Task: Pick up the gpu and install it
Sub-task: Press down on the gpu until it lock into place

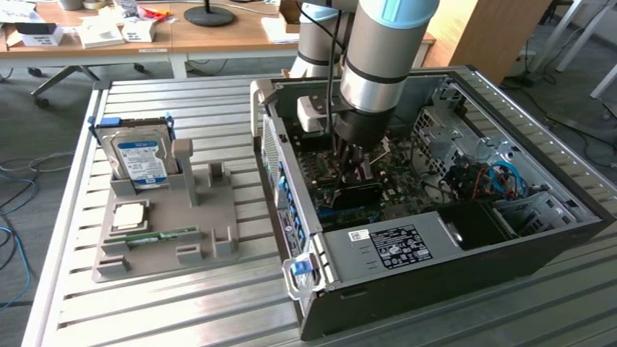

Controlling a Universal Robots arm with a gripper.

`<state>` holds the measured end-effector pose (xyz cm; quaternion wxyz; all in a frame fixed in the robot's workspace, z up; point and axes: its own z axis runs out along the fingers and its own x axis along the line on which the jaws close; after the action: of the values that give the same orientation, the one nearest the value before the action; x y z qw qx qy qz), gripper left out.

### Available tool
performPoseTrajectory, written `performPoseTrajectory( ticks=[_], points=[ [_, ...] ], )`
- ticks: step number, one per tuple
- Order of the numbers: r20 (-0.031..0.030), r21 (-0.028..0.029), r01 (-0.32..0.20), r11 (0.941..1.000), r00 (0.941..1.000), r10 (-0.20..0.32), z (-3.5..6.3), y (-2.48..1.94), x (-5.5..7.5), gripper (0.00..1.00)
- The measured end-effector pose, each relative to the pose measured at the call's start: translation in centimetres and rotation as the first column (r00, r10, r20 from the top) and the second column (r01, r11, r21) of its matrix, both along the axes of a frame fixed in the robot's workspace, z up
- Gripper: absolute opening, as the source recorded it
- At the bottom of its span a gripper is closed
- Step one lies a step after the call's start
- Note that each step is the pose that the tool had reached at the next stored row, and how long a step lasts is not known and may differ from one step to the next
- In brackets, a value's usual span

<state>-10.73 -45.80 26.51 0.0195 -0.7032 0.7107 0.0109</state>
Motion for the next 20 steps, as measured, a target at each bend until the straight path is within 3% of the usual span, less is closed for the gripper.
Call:
performPoseTrajectory(
  ticks=[20],
  points=[
    [0.0000, -0.0001, 0.000, 1.0000, 1.0000, 0.000, -0.19, 0.04, 0.00, 0.11]
  ],
)
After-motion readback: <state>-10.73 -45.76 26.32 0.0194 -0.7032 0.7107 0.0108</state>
